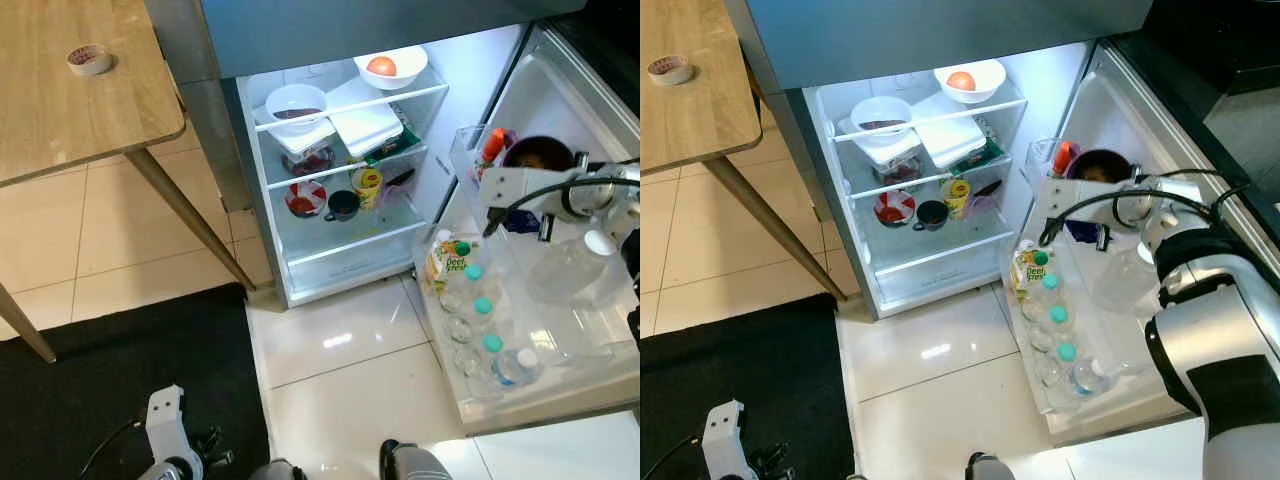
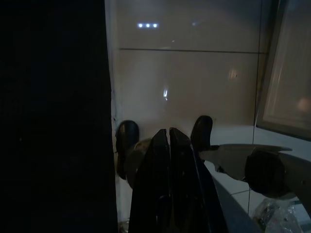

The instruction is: Restocking fridge

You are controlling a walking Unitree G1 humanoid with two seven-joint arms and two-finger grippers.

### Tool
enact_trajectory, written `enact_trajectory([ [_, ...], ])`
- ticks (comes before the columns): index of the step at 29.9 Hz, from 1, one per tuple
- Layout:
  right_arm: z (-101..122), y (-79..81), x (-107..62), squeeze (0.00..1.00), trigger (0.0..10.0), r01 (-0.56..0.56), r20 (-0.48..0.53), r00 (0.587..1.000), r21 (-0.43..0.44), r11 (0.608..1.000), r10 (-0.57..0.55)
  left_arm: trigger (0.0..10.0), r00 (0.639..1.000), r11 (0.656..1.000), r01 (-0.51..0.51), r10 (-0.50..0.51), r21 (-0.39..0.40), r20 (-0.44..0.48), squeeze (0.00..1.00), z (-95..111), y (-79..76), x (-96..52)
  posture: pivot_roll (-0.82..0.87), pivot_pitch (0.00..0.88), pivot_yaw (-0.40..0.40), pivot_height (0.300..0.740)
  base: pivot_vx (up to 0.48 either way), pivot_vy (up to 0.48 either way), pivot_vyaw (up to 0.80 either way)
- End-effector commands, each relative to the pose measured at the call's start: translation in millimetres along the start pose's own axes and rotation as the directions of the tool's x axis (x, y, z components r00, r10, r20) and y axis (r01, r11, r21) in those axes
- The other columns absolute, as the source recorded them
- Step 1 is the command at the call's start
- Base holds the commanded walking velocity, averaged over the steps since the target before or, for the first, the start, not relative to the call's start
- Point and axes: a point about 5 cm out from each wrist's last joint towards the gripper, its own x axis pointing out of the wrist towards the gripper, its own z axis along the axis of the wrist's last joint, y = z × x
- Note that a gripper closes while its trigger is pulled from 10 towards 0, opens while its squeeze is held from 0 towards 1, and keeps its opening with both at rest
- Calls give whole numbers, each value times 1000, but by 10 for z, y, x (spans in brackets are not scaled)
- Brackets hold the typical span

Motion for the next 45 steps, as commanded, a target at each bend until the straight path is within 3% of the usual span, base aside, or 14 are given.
enact_trajectory([
  [1, -27, -144, -97, 0, 0, 33, 13, 999, 13, 999, -33, 10000, 999, 1000, 0, -1, -27, -34, 0, -134, -49, 3, 10, 143, -17, 740, 0, 0, 0],
  [13, 187, -313, -317, 0, 0, -118, 255, 960, -4, 993, 115, 10000, 999, 999, 34, -34, -37, 21, 0, 41, -217, 138, -1, 70, -28, 740, 0, 0, 0],
  [23, 493, -102, -499, 0, 0, -305, 497, 789, -191, 933, 360, 10000, 973, 989, 150, -149, 11, 175, 0, 526, -432, 273, 3, 31, -36, 740, 0, 0, 0],
  [26, 594, 166, -476, 0, 0, -395, 521, 706, -273, 877, 480, 10000, 939, 970, 237, -245, 61, 242, 0, 791, -529, 291, 9, 4, -47, 740, 0, 0, 0],
  [30, 638, 344, -448, 0, 0, -437, 521, 663, -314, 843, 538, 10000, 911, 949, 300, -316, 100, 266, 0, 925, -583, 285, 11, 0, -49, 740, 0, 0, 0],
  [31, 695, 568, -426, 0, 0, -481, 513, 614, -359, 800, 600, 10000, 853, 893, 416, -448, 171, 269, 0, 1066, -655, 246, 12, 0, -48, 740, 0, 0, 0],
  [35, 736, 744, -414, 0, 0, -513, 502, 579, -387, 766, 642, 10000, 789, 822, 515, -565, 242, 242, 0, 1172, -698, 186, 14, 0, -45, 740, 0, 0, 0],
  [37, 736, 744, -414, 0, 0, -513, 502, 579, -387, 766, 642, 10000, 789, 822, 515, -565, 242, 242, 0, 1172, -698, 186, 14, 0, -45, 740, 0, 0, 0],
  [39, 772, 945, -387, 0, 0, -545, 476, 555, -412, 730, 682, 10000, 680, 694, 645, -712, 321, 174, 0, 1287, -727, 66, 6, 0, -41, 740, 0, 0, 0],
  [41, 772, 945, -387, 0, 0, -545, 476, 555, -412, 730, 682, 10000, 680, 694, 645, -712, 321, 174, 0, 1287, -727, 66, 6, 0, -41, 740, 0, 0, 0],
  [42, 783, 1039, -385, 0, 0, -560, 458, 546, -424, 712, 701, 10000, 607, 608, 719, -786, 337, 122, 710, 1322, -747, -9, 3, 0, -40, 740, 0, 0, 0],
  [43, 784, 1116, -380, 0, 0, -570, 435, 543, -437, 695, 719, 10000, 530, 513, 785, -846, 348, 54, 1000, 1351, -771, -92, 6, 0, -38, 740, 0, 0, 0],
  [44, 785, 1166, -385, 0, 0, -577, 419, 541, -446, 684, 730, 10000, 476, 448, 822, -880, 350, 8, 1000, 1370, -792, -147, 6, 0, -38, 740, 0, 0, 0],
  [45, 785, 1166, -385, 0, 0, -577, 419, 541, -446, 684, 730, 10000, 476, 448, 822, -880, 350, 8, 1000, 1370, -792, -147, 6, 0, -38, 740, 0, 0, 0],
])
